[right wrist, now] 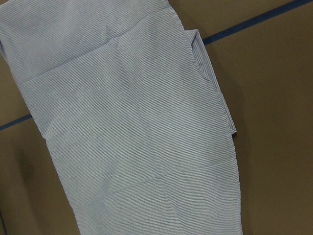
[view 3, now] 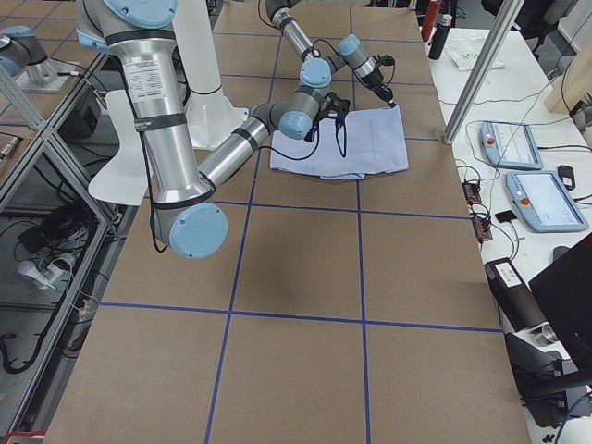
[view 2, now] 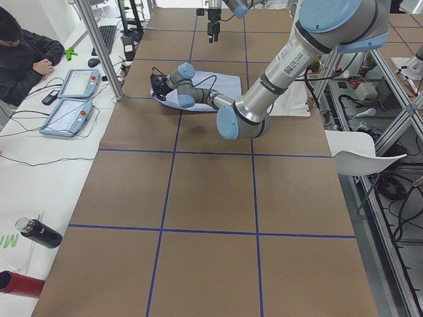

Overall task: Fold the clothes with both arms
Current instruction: 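Release the shirt corner and raise the left gripper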

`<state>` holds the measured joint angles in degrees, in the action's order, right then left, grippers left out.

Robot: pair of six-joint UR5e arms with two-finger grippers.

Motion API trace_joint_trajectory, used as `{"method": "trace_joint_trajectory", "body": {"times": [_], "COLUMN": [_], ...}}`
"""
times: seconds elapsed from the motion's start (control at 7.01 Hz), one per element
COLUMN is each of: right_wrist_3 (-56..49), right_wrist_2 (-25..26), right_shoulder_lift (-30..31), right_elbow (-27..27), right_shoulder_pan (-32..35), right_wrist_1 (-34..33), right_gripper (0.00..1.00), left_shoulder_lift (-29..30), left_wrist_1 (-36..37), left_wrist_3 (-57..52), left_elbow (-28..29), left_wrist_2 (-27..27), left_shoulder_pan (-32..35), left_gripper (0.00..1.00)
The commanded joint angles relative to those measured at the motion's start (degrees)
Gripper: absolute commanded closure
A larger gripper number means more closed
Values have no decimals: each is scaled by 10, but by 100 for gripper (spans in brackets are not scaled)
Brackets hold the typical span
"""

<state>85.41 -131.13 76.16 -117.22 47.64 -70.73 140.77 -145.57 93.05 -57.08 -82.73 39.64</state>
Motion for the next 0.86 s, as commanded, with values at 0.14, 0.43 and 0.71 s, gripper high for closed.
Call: {"method": "trace_joint_trajectory", "body": {"times": [0.14, 0.43, 0.71], "right_wrist_3": [-5, -5, -1], "right_wrist_2": [-1, 4, -7], "right_shoulder_lift": [-2, -19, -35], "right_elbow": [1, 16, 30], "right_shoulder_pan": [0, 2, 4], "right_wrist_1": [1, 0, 1], "right_gripper": [0, 0, 0], "left_shoulder_lift": [-21, -117, -172], "left_wrist_1": [-2, 58, 148], "left_wrist_3": [-23, -24, -18], "left_elbow": [-33, -167, -276], "left_wrist_2": [-3, -114, -148], "left_shoulder_pan": [0, 0, -15], "left_gripper": [0, 0, 0]}}
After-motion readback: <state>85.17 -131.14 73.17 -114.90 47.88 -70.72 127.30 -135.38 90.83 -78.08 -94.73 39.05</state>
